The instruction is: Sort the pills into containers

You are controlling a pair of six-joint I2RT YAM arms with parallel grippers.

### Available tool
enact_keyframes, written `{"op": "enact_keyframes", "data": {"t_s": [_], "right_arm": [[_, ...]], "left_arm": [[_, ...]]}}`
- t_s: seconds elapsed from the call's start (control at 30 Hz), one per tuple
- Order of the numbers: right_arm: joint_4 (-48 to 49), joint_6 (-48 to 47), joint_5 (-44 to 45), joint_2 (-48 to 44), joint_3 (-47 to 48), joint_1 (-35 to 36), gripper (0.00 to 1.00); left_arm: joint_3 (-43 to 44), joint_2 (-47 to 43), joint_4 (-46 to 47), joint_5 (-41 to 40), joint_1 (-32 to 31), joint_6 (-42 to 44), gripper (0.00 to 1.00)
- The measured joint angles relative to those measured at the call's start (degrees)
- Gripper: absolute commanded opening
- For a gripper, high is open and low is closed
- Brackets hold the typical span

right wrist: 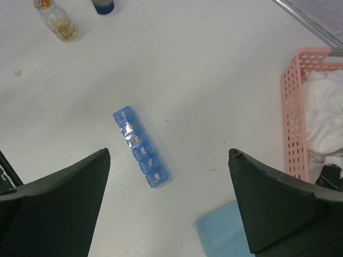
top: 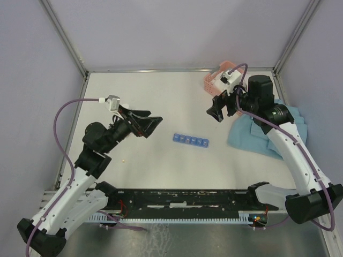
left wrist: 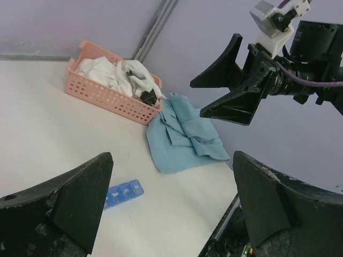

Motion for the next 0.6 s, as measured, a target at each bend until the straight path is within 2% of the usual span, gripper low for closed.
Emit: {"op": "enact_keyframes", "data": {"t_s": [0.27,0.6], "right_arm": [[-0.1,7.3,0.5,-6.6,1.2,-0.3,1.00],[-1.0,17.4,8.8,-9.4,7.2,-0.3,1.00]], "left_arm": [[8.9,-5.1,-10.5,-2.7,0.0,0.7,0.99],[13.2,-5.9,-15.5,-2.5,0.0,0.7,0.99]]}}
